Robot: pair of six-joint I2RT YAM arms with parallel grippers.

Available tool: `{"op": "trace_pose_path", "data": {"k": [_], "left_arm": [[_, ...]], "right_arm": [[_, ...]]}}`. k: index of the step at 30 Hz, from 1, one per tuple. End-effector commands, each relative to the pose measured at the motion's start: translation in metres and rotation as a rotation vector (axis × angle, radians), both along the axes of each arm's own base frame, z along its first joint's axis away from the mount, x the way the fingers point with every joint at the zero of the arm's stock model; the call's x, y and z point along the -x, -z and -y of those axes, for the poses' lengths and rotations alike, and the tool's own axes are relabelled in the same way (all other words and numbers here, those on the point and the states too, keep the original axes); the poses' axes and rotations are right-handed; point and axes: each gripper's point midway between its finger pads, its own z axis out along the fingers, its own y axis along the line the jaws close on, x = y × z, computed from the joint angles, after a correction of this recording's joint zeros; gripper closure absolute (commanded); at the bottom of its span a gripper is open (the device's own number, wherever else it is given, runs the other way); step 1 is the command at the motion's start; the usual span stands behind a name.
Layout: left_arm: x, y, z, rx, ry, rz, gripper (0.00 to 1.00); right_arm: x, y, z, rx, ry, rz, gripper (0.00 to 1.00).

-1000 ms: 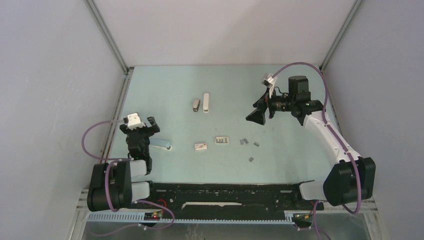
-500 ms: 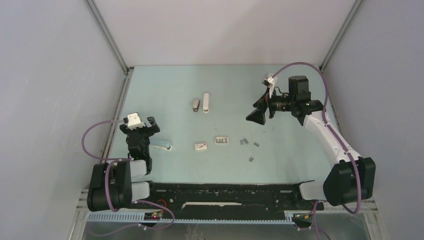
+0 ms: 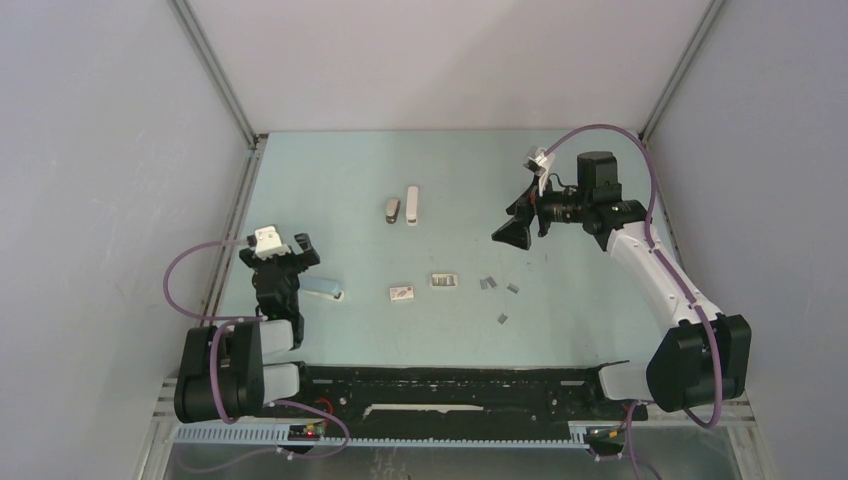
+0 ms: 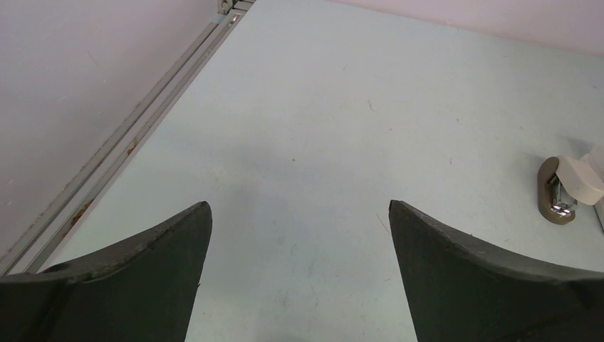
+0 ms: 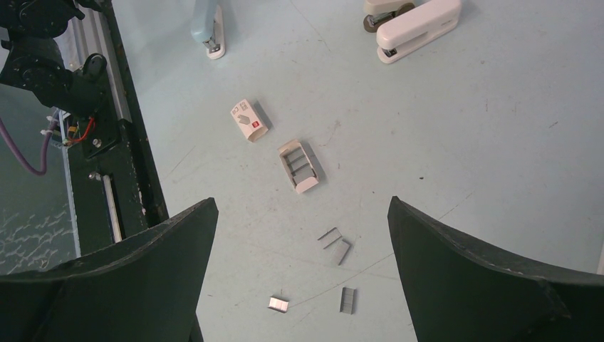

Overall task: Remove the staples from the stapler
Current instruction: Pick up the staple from the center of the board.

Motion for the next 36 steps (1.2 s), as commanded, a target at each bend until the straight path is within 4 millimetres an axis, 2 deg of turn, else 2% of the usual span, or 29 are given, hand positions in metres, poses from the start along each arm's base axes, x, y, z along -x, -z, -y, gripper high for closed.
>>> {"op": "trace_pose_path", "data": {"k": [1, 29, 36], "left_arm": [[-0.0119, -0.0249, -0.0005, -0.022, 0.004, 0.067, 0.0], [-0.012, -0.0249, -0.0005, -0.021, 0.004, 0.066, 0.0], [-0.0122, -0.0249, -0.0003, -0.022, 0.005, 0.066, 0.0]], "right_arm": [[-0.0037, -0.0054, 0.0006, -0.011, 0.006, 0.023, 0.0], [-0.003, -0.0049, 0.0004, -0.012, 0.001, 0.022, 0.0], [-0.0084, -0.0019, 0.0027, 0.001, 0.03, 0.016, 0.0]]}}
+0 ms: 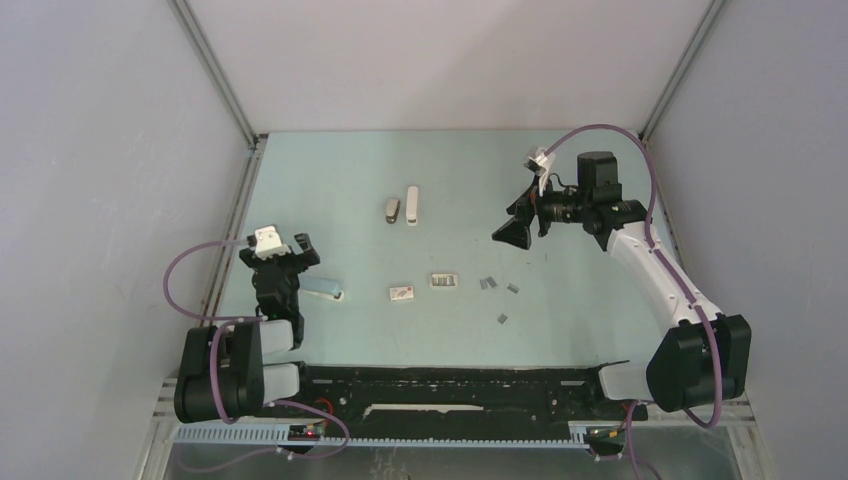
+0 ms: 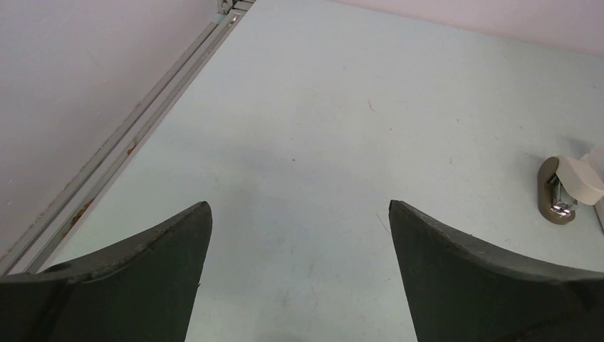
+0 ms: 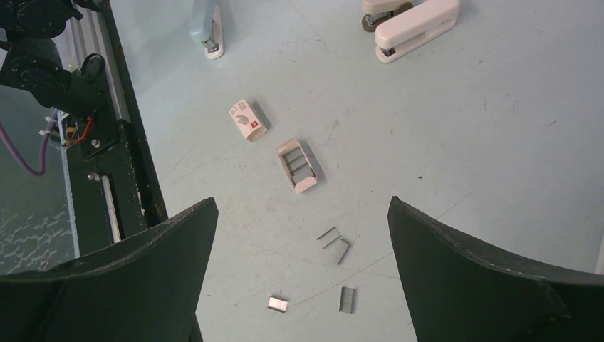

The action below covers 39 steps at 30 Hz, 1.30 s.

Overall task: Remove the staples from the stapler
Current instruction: Pick up the staple from the center of the board.

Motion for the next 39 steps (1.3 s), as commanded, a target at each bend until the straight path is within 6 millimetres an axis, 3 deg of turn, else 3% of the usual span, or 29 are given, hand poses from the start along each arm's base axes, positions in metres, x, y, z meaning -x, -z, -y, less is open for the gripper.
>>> {"op": "trace_pose_path", "data": {"k": [1, 11, 16, 24, 32, 39], "left_arm": [[-0.012, -0.025, 0.0, -0.022, 0.005, 0.067, 0.0], [-0.012, -0.025, 0.0, -0.022, 0.005, 0.067, 0.0], [-0.012, -0.025, -0.001, -0.022, 0.004, 0.066, 0.0], [-0.012, -0.025, 0.0, -0.022, 0.004, 0.067, 0.0], [-0.012, -0.025, -0.001, -0.022, 0.004, 0.067, 0.0], [-0.015, -0.025, 0.0, -0.03, 0.008, 0.054, 0.0]], "right_arm": [[-0.009, -0.001, 0.003, 0.003, 0.035, 0.014, 0.0], [-0.023, 0.015, 0.01, 0.042, 0.109, 0.031, 0.0], [-0.025, 0.039, 0.01, 0.13, 0.075, 0.053, 0.0], [-0.002, 0.087, 0.005, 0.398, -0.086, 0.075, 0.0], [0.006, 0.129, 0.003, 0.529, -0.062, -0.056, 0.03], [0.006, 0.138, -0.001, 0.556, -0.028, -0.09, 0.06]]}}
